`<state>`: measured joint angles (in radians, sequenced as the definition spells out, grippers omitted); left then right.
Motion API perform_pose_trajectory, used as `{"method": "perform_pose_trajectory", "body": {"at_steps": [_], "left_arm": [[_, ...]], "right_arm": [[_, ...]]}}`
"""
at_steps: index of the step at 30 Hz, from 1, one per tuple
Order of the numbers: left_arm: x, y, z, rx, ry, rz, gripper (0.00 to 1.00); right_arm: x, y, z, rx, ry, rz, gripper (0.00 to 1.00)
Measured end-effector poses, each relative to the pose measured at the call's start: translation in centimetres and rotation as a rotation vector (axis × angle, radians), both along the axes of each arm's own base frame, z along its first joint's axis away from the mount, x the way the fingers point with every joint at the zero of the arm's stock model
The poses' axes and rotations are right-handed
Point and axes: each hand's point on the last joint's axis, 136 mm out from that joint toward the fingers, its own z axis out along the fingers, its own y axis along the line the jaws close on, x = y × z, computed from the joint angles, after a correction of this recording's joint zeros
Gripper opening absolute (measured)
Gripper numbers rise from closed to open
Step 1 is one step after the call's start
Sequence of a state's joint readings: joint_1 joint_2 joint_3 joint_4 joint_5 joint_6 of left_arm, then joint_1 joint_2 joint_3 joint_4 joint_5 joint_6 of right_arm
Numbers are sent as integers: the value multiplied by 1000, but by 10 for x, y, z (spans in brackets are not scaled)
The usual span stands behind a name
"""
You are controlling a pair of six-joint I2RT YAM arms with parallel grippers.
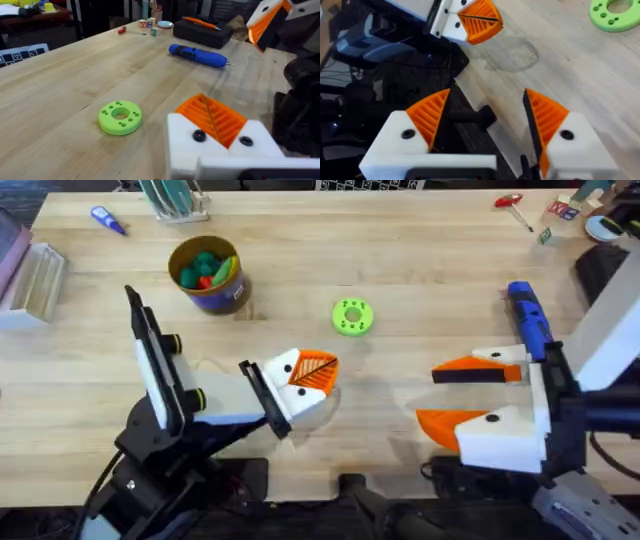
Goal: Pick up the gripper from the table and insert it into the empty holder that is missing its gripper. Then pick up a screw, insert it into the mounting hole, and use the screwdriver to tighten it. Finally, clean up the table by picking up the vegetable and placing it into the bucket.
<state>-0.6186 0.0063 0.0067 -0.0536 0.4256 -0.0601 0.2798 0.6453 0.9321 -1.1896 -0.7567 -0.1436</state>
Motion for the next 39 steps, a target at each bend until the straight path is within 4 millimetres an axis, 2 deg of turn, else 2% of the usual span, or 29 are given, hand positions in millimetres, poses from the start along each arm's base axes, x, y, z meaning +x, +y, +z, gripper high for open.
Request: {"method": "perform_pose_trajectory", "body": {"at_steps": [4,8,11,12,16,19,22,25,32,36,39], "left_arm": [[0,0,0,0,0,0,16],[0,0,0,0,0,0,15],[0,0,0,0,0,0,15],[0,0,0,0,0,0,15],[0,0,0,0,0,0,15],[0,0,0,0,0,0,15],[0,0,0,0,0,0,15],[0,0,0,0,0,0,15],[0,0,0,0,0,0,14],[0,0,0,0,0,0,14],[0,0,0,0,0,0,14]], "right_arm": [[3,-2,-2,-18,-2,-18,868],[17,-15,-13,-101,12,-126,868],[38,-24,-21,-163,18,-216,869],[63,-34,-35,-251,50,-305,870],[95,-57,-69,-424,134,-408,871],[125,-80,-91,-551,199,-495,870],[158,-109,-101,-638,234,-595,870],[188,-141,-103,-681,271,-690,872],[239,-210,-92,-749,242,-782,873],[253,-252,-85,-771,204,-839,908],[241,-280,-90,-798,240,-853,922]]}}
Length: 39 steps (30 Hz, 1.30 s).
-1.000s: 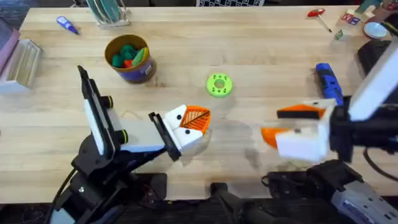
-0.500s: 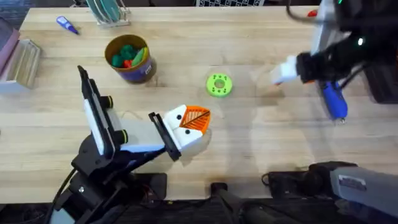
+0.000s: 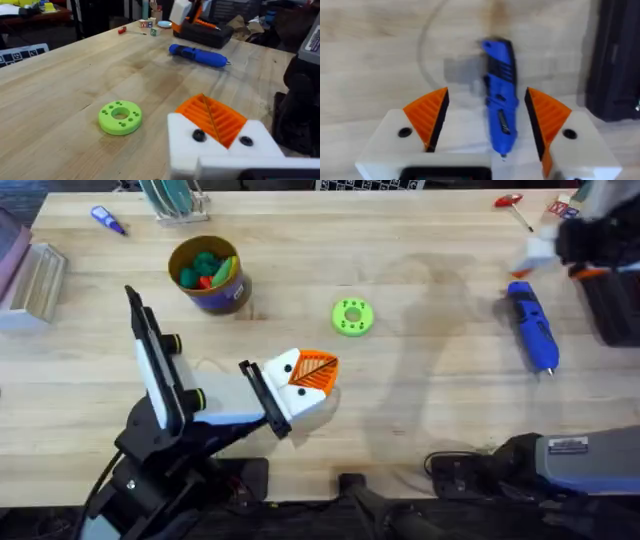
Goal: Pick up the gripper from the table and insert it into the empty holder that is missing its gripper. Then pick up a screw, insert it into the mounting hole, and use the screwdriver to tighten it. Finally, clean up the table by picking up the vegetable and placing it into the bucket.
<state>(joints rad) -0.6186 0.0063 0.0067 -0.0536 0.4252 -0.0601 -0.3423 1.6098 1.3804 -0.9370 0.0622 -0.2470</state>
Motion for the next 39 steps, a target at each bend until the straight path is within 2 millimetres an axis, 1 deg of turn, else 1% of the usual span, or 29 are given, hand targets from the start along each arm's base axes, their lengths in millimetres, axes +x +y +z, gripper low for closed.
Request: {"method": "perform_pose_trajectory", "body": {"at_steps": [4,6,8,11,14,17,19,23,27,29,34,37,39], "left_arm": [[0,0,0,0,0,2,14],[1,0,0,0,0,3,14],[1,1,0,0,0,8,14],[2,1,0,1,0,11,14],[2,1,0,1,0,11,14],[2,1,0,1,0,11,14],[2,1,0,1,0,11,14],[2,1,0,1,0,11,14],[2,1,0,1,0,12,14],[2,1,0,1,0,15,14],[3,2,0,1,0,19,14],[3,2,0,1,0,21,14],[3,2,0,1,0,22,14]], "right_arm": [[-18,-29,-13,-7,70,1,926],[-22,-36,-18,-14,91,33,931],[-23,-39,-21,-24,109,86,932],[-20,-42,-27,-41,125,163,932],[-10,-47,-36,-55,118,207,947],[0,-47,-51,-39,116,237,956],[3,-46,-62,-19,126,251,957],[2,-42,-88,36,176,265,989],[-1,-39,-110,78,221,269,990],[3,-40,-110,74,210,270,991],[5,-40,-111,79,209,271,990],[5,-40,-111,78,209,271,959],[6,-41,-111,77,207,271,914]]}}
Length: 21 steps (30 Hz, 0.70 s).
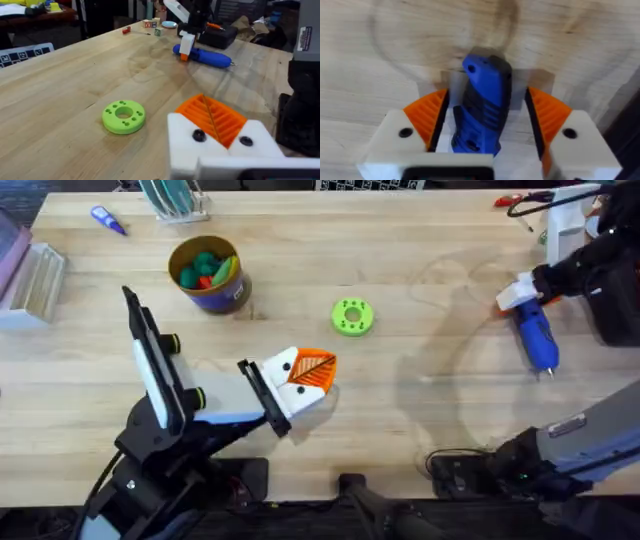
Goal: Pick up the gripper from the table and insert it into the empty holder that is missing its gripper. Then pick up a screw, insert it into the mounting hole, and use the screwdriver to tighten it. Finally, clean up the table by picking up the vegetable and placing it into the bucket.
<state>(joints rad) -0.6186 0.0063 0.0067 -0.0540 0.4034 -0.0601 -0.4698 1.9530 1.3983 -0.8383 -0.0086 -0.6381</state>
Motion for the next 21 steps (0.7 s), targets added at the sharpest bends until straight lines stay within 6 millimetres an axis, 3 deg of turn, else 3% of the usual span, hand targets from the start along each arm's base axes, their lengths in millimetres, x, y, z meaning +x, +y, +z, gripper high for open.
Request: {"method": "perform_pose_trajectory", "body": {"at_steps": [8,12,16,21], "left_arm": [[0,0,0,0,0,0,14],[0,0,0,0,0,2,14],[1,0,0,0,0,3,14],[1,0,0,0,0,4,14]], "right_arm": [[1,-2,0,-3,-4,4,529],[2,-4,0,-8,-7,5,248],[2,-4,0,-7,-6,7,32],[2,-3,0,-3,-7,-9,24]]}}
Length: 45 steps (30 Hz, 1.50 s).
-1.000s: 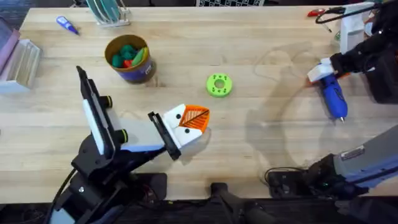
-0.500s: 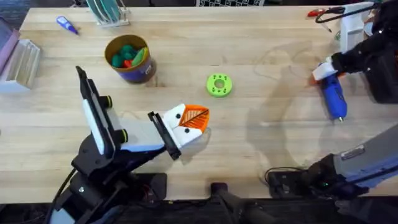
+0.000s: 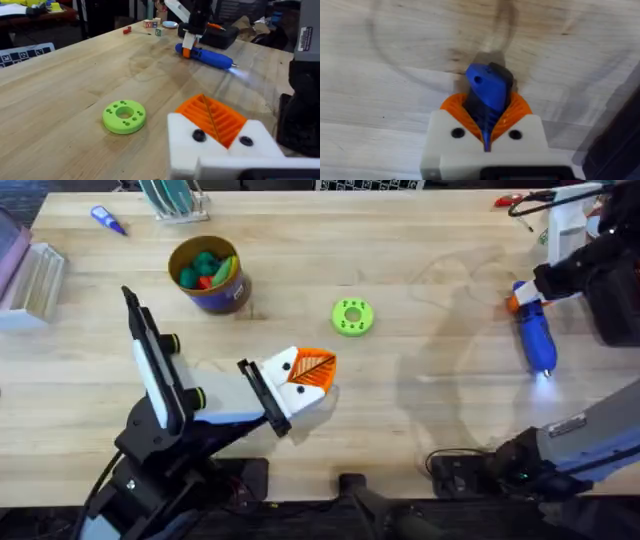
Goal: Pick up the gripper from the table and insert it into the empty holder that is missing its gripper. Then pick up a screw, insert it into the mounting hole, and use the screwdriver to tighten it. Finally, clean up the table by picking up the vegetable and placing it into the bucket.
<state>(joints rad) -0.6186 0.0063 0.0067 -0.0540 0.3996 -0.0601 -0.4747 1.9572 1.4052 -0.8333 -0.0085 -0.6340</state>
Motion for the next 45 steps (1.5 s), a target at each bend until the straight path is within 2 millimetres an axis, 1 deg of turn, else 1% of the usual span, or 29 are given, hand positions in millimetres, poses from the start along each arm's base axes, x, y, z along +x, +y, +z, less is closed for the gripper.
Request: {"method": "perform_pose_trajectory", "body": {"at_steps": [4,9,16,19,23,25,29,32,36,39,45], "left_arm": [[0,0,0,0,0,0,14],[0,0,0,0,0,0,14],[0,0,0,0,0,0,14],[0,0,0,0,0,3,14],[2,1,0,1,0,11,14],[2,2,0,1,0,17,14],[4,2,0,2,0,27,14],[4,3,0,2,0,30,14],[4,3,0,2,0,30,14],[4,3,0,2,0,30,14],[4,3,0,2,0,30,14]], "right_arm": [[0,0,8,-8,-19,-7,23],[6,-1,39,-40,-101,-12,23],[6,-1,75,-68,-187,-55,23],[7,5,97,-64,-251,-58,23],[7,15,134,-54,-360,-64,23],[4,20,154,-55,-413,-67,23],[-5,33,185,-53,-500,-57,23],[-16,48,197,-50,-543,-37,23],[-29,78,196,-30,-571,15,23],[-35,103,195,-15,-610,64,23],[-42,157,196,42,-749,156,23]]}}
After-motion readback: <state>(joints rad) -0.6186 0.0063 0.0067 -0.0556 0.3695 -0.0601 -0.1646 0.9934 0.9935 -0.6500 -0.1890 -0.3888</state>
